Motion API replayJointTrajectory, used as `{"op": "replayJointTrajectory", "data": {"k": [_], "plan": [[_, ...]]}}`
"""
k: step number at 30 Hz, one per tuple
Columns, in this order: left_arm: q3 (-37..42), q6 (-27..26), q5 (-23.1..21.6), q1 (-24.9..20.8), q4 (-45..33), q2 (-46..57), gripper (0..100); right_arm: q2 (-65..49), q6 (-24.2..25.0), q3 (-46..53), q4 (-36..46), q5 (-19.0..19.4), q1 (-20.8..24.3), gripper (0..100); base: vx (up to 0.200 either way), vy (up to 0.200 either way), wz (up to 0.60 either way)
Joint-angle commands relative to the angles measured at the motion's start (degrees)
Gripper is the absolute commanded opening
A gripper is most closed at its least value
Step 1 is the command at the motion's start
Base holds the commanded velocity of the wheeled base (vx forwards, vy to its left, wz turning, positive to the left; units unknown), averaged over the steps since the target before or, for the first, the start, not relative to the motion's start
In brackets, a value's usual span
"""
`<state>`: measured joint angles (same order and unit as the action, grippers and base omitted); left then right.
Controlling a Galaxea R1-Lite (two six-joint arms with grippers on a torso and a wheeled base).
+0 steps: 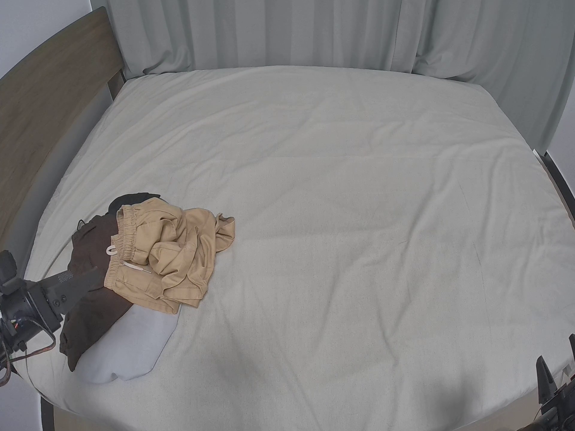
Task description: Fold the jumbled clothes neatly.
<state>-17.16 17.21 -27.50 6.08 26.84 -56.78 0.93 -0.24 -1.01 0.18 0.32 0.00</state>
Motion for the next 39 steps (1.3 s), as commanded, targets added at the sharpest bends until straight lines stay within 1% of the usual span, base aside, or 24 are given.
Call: {"op": "replayJointTrajectory", "data": {"k": [1, 5, 8, 12, 13, 16, 17, 18, 20, 22, 23, 25, 32, 39], "plan": [[-0.2, -0.1, -1.6, 1.1, 3.1, -6.7, 100, -0.5, 0.0, 1.0, 0.0, 0.0, 0.1, 100, 0.000, 0.000, 0.00], [-1.5, -0.2, -1.6, 1.1, 6.3, -10.6, 100, -0.4, 0.0, 1.0, 0.0, 0.0, 0.1, 100, 0.000, 0.000, 0.00], [-2.7, -0.3, -1.7, 2.0, 8.0, -13.2, 100, -0.5, 0.0, 1.0, 0.0, 0.0, 0.1, 100, 0.000, 0.000, 0.00], [-4.1, -0.9, -3.3, 3.4, 9.9, -15.8, 100, -0.5, 0.0, 1.0, 0.0, 0.0, 0.1, 100, 0.000, 0.000, 0.00], [-4.8, -1.6, -5.2, 4.7, 10.3, -17.7, 100, -0.5, 0.0, 1.0, 0.0, 0.0, 0.1, 100, 0.000, 0.000, 0.00], [-5.3, -1.7, -6.9, 6.0, 10.3, -18.9, 100, -0.5, 0.0, 1.0, 0.0, 0.0, 0.1, 100, 0.000, 0.000, 0.00], [-6.0, -1.7, -8.5, 6.9, 10.3, -20.4, 100, -0.5, 0.0, 1.0, 0.0, 0.0, 0.1, 100, 0.000, 0.000, 0.00], [-6.2, -1.7, -8.9, 7.1, 10.3, -20.6, 100, -0.5, 0.1, 1.0, 0.0, 0.0, 0.1, 100, 0.000, 0.000, 0.00], [-7.4, -1.8, -10.9, 9.3, 10.4, -23.2, 100, -0.5, 0.0, 1.0, 0.0, 0.0, 0.1, 100, 0.000, 0.000, 0.00], [-8.3, -1.7, -12.3, 9.9, 10.4, -24.6, 100, -0.5, 0.0, 1.0, 0.0, 0.0, 0.1, 100, 0.000, 0.000, 0.00], [-8.3, -1.7, -12.3, 9.9, 10.4, -24.6, 100, -0.5, 0.0, 1.0, 0.0, 0.0, 0.1, 100, 0.000, 0.000, 0.00], [-9.6, -1.7, -14.1, 10.9, 10.4, -26.9, 100, -0.5, 0.0, 1.0, 0.0, 0.0, 0.1, 100, 0.000, 0.000, 0.00], [-11.6, -1.7, -14.4, 10.6, 10.4, -30.1, 100, -0.5, 0.0, 1.0, 0.0, 0.0, 0.1, 100, 0.000, 0.000, 0.00], [-16.2, -1.7, -13.8, 10.4, 10.4, -35.8, 100, -0.5, 0.0, 1.0, 0.0, 0.0, 0.1, 100, 0.000, 0.000, 0.00]]}}
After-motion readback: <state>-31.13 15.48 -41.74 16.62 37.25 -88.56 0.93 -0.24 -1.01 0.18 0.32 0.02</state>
